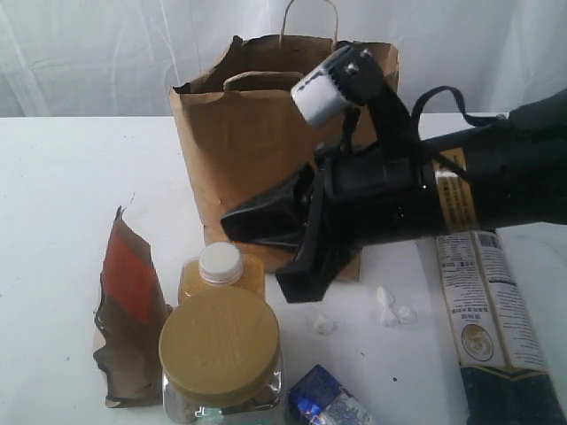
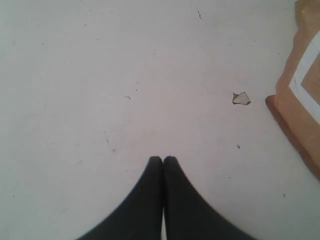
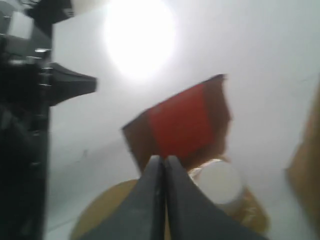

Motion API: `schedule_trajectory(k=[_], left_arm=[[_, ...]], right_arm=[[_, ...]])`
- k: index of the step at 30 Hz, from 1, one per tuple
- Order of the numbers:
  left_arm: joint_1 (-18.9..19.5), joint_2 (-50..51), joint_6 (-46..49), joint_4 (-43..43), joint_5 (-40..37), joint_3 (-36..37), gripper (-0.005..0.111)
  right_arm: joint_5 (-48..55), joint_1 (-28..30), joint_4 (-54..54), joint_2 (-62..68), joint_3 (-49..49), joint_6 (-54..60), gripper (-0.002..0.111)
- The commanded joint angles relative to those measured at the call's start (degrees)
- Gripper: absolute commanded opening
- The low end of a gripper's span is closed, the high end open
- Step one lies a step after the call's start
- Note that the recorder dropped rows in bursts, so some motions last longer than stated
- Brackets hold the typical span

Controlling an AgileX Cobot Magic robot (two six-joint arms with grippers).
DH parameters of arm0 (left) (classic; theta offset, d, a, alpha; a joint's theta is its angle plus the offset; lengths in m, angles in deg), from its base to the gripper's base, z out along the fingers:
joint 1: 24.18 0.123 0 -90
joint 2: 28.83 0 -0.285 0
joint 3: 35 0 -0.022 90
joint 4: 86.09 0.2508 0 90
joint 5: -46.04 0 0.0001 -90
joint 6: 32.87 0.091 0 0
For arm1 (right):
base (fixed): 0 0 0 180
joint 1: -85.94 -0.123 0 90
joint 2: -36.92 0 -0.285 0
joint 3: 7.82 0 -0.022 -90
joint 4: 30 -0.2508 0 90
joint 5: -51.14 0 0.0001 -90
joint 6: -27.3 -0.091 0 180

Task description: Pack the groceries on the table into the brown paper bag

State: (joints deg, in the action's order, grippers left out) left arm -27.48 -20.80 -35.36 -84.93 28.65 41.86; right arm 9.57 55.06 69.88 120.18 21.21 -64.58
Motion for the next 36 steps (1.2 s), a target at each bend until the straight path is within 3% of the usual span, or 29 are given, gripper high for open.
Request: schedule_trajectory(k=[1, 6, 10, 13, 16, 18, 25, 29, 36], left_arm=[[-0.20, -0.24, -0.08, -0.31, -0.14, 0.35, 0.000], [-0.20, -0.24, -0.08, -0.31, -0.14, 0.35, 0.000], [-0.20, -0.24, -0.08, -0.31, -0.14, 0.35, 0.000], [-0.20, -0.24, -0.08, -0.31, -0.14, 0.35, 0.000], [-0.20, -0.24, -0.08, -0.31, -0.14, 0.35, 0.000], [-0.20, -0.24, -0.19, -0.31, -0.14, 0.35, 0.000], [-0.20, -0.24, -0.19, -0.31, -0.14, 0.35, 0.000], [-0.20, -0.24, -0.19, -0.31, -0.14, 0.35, 0.000], [-0.20, -0.24, -0.19, -0.31, -0.14, 0.35, 0.000]], right_arm=[[15.02, -0.06, 0.07, -0.91, -0.40, 0.79, 0.000], [9.19, -0.06, 0.07, -0.91, -0.40, 0.06, 0.000], [0.13, -0.10, 0.07, 1.05, -1.40, -9.32, 0.000], [-2.81, -0.50, 0.07, 3.54, -4.54, -10.32, 0.000], [1.49, -1.74, 0.07, 5.66, -7.67, -6.29, 0.000], [10.95, -3.30, 0.07, 7.09, -8.44, -0.70, 0.000], [38.67, -4.08, 0.07, 9.19, -6.26, 0.57, 0.000], [31.41, -4.08, 0.07, 7.54, -2.01, 0.57, 0.000], [39.19, -4.08, 0.07, 3.53, 7.29, 7.60, 0.000]])
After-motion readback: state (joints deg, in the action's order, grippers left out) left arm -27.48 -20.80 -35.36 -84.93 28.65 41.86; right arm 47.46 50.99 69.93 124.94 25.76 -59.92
